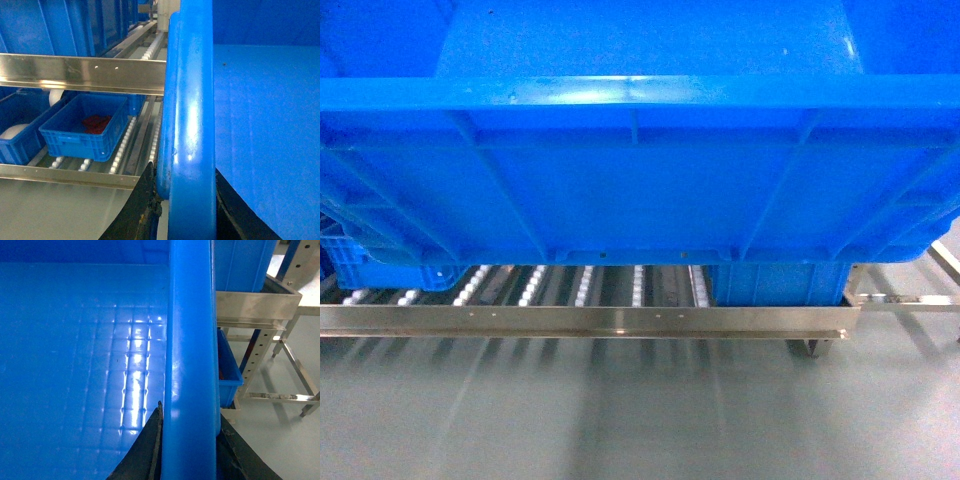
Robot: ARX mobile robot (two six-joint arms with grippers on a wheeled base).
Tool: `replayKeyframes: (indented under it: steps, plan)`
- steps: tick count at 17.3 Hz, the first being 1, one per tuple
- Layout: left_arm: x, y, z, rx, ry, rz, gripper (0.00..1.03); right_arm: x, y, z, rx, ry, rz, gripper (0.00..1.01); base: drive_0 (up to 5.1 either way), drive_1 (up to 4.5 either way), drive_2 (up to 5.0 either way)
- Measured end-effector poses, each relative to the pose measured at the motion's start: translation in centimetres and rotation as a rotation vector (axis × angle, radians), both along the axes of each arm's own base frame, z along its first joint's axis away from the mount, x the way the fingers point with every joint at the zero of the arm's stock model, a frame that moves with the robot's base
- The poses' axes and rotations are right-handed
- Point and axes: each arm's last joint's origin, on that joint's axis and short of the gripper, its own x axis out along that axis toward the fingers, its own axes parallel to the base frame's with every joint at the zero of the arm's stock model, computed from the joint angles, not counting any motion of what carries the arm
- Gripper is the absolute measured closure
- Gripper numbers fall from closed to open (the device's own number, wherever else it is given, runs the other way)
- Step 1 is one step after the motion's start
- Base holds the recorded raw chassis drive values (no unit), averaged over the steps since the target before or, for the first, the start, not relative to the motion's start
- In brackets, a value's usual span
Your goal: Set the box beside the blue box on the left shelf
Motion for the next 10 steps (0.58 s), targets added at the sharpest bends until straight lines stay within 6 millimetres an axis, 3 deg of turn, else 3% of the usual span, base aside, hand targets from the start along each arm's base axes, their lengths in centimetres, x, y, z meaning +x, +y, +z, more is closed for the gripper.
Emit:
replayKeyframes:
  steps: [10]
  plan:
    - [0.00,0.00,-0.01,0.000,0.001,0.001,0.85,0.00,0.00,-0.01,0.000,0.001,0.000,0.81,-5.0,2.45,2.4]
